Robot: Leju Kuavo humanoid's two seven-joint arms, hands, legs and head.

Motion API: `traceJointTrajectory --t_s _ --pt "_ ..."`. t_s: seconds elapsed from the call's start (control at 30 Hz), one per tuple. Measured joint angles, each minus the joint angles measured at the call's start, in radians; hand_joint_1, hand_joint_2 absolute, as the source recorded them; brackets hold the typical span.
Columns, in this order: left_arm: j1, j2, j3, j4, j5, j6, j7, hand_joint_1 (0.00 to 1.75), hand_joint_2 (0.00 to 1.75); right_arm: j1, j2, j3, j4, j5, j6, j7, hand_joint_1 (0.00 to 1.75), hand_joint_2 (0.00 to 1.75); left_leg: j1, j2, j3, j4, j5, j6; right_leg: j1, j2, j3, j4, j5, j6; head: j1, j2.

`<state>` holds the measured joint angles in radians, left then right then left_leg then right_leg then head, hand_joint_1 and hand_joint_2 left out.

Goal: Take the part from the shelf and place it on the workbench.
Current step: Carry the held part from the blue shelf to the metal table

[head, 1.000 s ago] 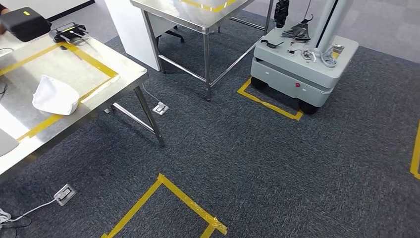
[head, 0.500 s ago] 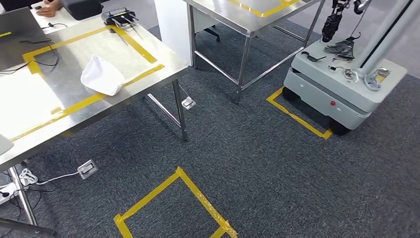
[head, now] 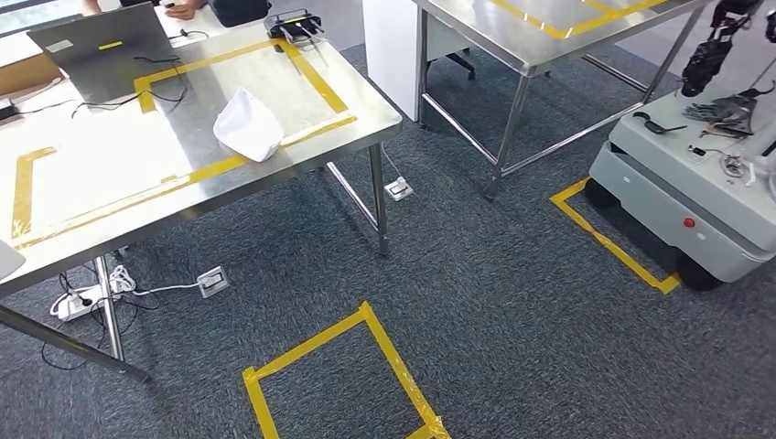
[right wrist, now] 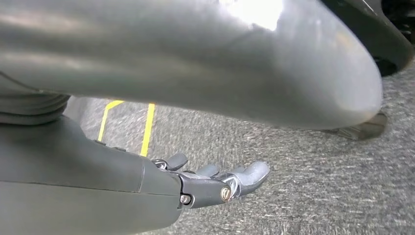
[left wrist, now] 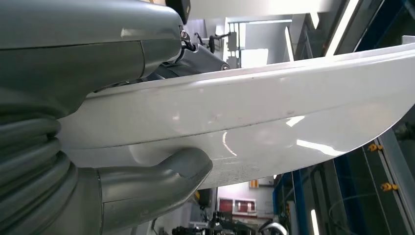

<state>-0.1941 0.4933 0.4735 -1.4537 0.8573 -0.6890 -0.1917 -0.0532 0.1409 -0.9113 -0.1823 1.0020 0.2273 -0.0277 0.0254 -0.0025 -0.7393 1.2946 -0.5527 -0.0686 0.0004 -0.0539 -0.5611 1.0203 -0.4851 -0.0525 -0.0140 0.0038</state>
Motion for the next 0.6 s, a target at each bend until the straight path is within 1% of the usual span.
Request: traceJointTrajectory --t_s 0.03,0.07,0.1,0.13,0.17,0.2,0.27,0.3,0.33,0.37,0.4,0.43,0.47,0.5,0.53,0.57,0.6 --pt "-0.015 -0.003 -0.007 0.012 -0.009 0.0 -0.004 1.75 1.75 0.0 0.0 0.0 0.0 -0.002 0.0 0.001 0.0 0.0 0.0 0.004 0.017 -0.026 0.02 0.001 0.001 -0.013 0.0 0.001 -0.001 0.001 0.0 0.0" --pt "-0.028 -0.004 -0.011 0.021 -0.015 0.0 -0.008 1.75 1.75 -0.001 0.001 -0.001 0.0 -0.004 0.0 0.001 0.0 0.0 -0.001 0.015 0.053 -0.086 0.051 0.002 0.001 -0.024 0.0 0.003 -0.003 0.002 0.0 0.0" --pt "-0.039 -0.004 -0.014 0.028 -0.018 0.0 -0.013 1.75 1.75 -0.002 0.001 -0.001 0.0 -0.005 0.0 0.001 0.0 0.0 -0.004 0.039 0.091 -0.156 0.073 0.007 0.003 -0.034 0.001 0.006 -0.006 0.004 0.0 0.0" --pt "-0.049 -0.003 -0.015 0.034 -0.02 0.0 -0.017 1.75 1.75 -0.002 0.002 -0.001 0.0 -0.006 0.0 0.001 0.0 0.0 -0.008 0.059 0.124 -0.214 0.088 0.015 0.005 -0.042 0.002 0.009 -0.009 0.009 0.0 0.0" --pt "-0.055 -0.002 -0.017 0.039 -0.02 0.0 -0.021 1.75 1.75 -0.003 0.002 -0.001 0.0 -0.006 0.0 0.0 0.0 0.0 -0.012 0.074 0.143 -0.249 0.095 0.023 0.008 -0.051 0.003 0.011 -0.011 0.013 0.001 0.0" --pt "-0.06 -0.001 -0.018 0.043 -0.02 0.0 -0.023 1.75 1.75 -0.003 0.002 -0.002 0.0 -0.006 0.0 0.0 0.0 0.0 -0.016 0.079 0.148 -0.262 0.093 0.032 0.01 -0.059 0.004 0.011 -0.012 0.018 0.001 0.0" --pt "-0.063 0.001 -0.019 0.05 -0.02 0.0 -0.027 1.75 1.75 -0.003 0.002 -0.002 0.0 -0.006 0.0 0.0 0.0 0.0 -0.015 0.055 0.145 -0.264 0.099 0.045 0.011 -0.075 0.006 0.01 -0.014 0.029 0.002 0.0" --pt "-0.065 0.002 -0.019 0.053 -0.019 -0.001 -0.029 1.75 1.75 -0.003 0.002 -0.003 0.0 -0.006 0.0 -0.001 0.0 0.0 -0.013 0.044 0.144 -0.266 0.102 0.051 0.009 -0.062 0.005 0.016 -0.02 0.036 0.002 0.0" --pt "-0.067 0.003 -0.019 0.055 -0.018 -0.001 -0.031 1.75 1.75 -0.004 0.002 -0.003 0.0 -0.005 0.0 -0.004 0.0 0.0 -0.009 0.033 0.143 -0.269 0.105 0.057 0.007 -0.036 -0.005 0.04 -0.036 0.043 0.002 0.0" --pt "-0.068 0.002 -0.02 0.055 -0.017 -0.001 -0.034 1.75 1.75 -0.003 0.002 -0.003 0.0 -0.003 0.0 -0.009 0.0 0.0 -0.005 0.023 0.142 -0.271 0.108 0.062 0.005 -0.003 -0.026 0.085 -0.063 0.049 0.003 0.0" --pt "-0.067 0.001 -0.02 0.055 -0.015 -0.001 -0.037 1.75 1.75 -0.002 0.002 -0.003 0.0 -0.001 0.0 -0.016 0.0 0.0 -0.004 0.014 0.14 -0.271 0.109 0.065 0.002 0.029 -0.057 0.15 -0.095 0.054 0.003 0.0" --pt "-0.063 0.0 -0.02 0.055 -0.013 -0.001 -0.039 1.75 1.75 0.0 0.002 -0.003 0.0 0.002 0.0 -0.023 0.0 0.0 -0.004 0.006 0.137 -0.271 0.11 0.068 0.001 0.045 -0.094 0.223 -0.126 0.055 0.004 0.0" --pt "-0.056 -0.002 -0.02 0.053 -0.012 -0.001 -0.042 1.75 1.75 0.001 0.002 -0.003 0.0 0.003 0.0 -0.03 0.0 0.0 -0.005 -0.003 0.135 -0.27 0.111 0.069 0.001 0.05 -0.125 0.28 -0.143 0.056 0.004 0.0" --pt "-0.048 -0.004 -0.02 0.05 -0.011 -0.001 -0.044 1.75 1.75 0.002 0.002 -0.004 0.0 0.002 0.0 -0.036 0.0 0.0 -0.005 -0.011 0.134 -0.269 0.111 0.07 0.001 0.051 -0.14 0.303 -0.141 0.056 0.004 0.0" --pt "-0.041 -0.005 -0.02 0.047 -0.011 -0.001 -0.045 1.75 1.75 0.002 0.002 -0.005 0.0 0.0 0.0 -0.04 0.0 0.0 -0.005 -0.02 0.134 -0.267 0.111 0.07 0.001 0.052 -0.136 0.286 -0.118 0.054 0.004 0.0" --pt "-0.036 -0.006 -0.02 0.043 -0.011 -0.001 -0.045 1.75 1.75 0.002 0.002 -0.005 0.0 -0.002 0.0 -0.042 0.0 0.0 -0.005 -0.028 0.134 -0.266 0.11 0.069 0.001 0.054 -0.112 0.23 -0.081 0.051 0.004 0.0" --pt "-0.034 -0.007 -0.02 0.041 -0.011 -0.001 -0.045 1.75 1.75 0.001 0.002 -0.006 0.0 -0.005 0.0 -0.043 0.0 0.0 -0.005 -0.034 0.134 -0.264 0.11 0.067 0.001 0.058 -0.078 0.154 -0.044 0.046 0.004 0.0"
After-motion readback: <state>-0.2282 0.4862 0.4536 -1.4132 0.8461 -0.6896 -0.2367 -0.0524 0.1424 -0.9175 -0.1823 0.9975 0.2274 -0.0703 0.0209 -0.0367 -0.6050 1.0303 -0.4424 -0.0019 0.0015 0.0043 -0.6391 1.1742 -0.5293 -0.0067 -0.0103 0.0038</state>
